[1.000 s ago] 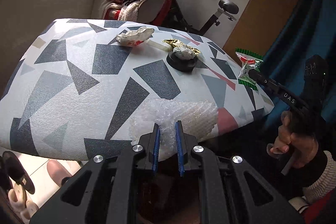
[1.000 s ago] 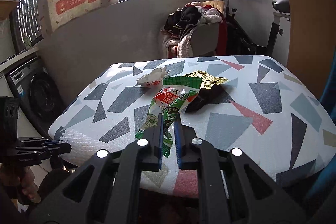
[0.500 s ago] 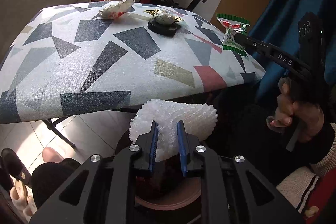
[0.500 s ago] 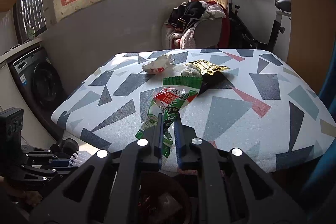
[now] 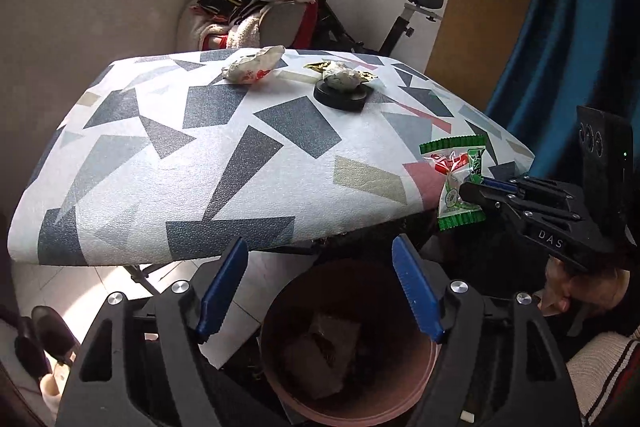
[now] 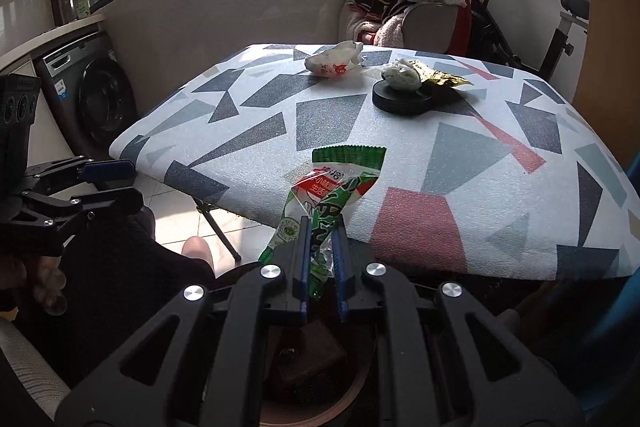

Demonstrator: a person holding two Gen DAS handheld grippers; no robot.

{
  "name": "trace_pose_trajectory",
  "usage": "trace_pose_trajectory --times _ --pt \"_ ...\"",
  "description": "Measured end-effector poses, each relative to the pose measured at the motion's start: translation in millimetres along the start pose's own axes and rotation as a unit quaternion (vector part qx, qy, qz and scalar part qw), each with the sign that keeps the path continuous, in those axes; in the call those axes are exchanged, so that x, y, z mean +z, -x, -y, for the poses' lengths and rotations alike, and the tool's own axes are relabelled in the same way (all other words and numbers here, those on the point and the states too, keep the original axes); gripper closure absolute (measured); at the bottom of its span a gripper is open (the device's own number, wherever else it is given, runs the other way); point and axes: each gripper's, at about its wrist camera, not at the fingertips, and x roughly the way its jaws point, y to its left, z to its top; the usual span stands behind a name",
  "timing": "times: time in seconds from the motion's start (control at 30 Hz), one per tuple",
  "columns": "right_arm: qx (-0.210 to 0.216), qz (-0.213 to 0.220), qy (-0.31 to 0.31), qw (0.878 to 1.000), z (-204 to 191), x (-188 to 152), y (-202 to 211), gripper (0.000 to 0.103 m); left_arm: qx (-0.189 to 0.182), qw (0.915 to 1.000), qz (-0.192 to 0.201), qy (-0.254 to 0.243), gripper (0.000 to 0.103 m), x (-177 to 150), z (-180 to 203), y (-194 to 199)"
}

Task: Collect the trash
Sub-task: 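Open the left gripper over the bin while the right gripper opens to drop the wrapper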

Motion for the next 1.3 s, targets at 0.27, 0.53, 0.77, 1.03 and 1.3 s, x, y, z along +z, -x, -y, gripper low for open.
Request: trace_pose_trajectory --times 0.27,0.53,0.77,1.03,1.3 --pt "0.008 -0.038 0.023 0.999 -14 -12 -15 0.088 0.032 0.9979 0.012 0.055 0.028 -4 -19 0" --pt "0.008 -0.057 0.039 0.998 -21 -14 -24 0.086 0.036 0.9947 0.008 0.096 0.022 -8 -35 -1" --pt "0.008 -0.069 0.055 0.996 -27 -16 -29 0.077 0.036 0.9952 0.003 0.091 0.021 -8 -32 -4" --pt "-0.028 -0.08 0.071 0.994 -32 -17 -36 0.007 0.036 0.9952 0.001 0.09 0.021 -8 -32 -5" --pt "-0.036 -0.092 0.083 0.992 -35 -20 -41 0.006 0.038 0.9951 -0.001 0.091 0.019 -9 -33 -6"
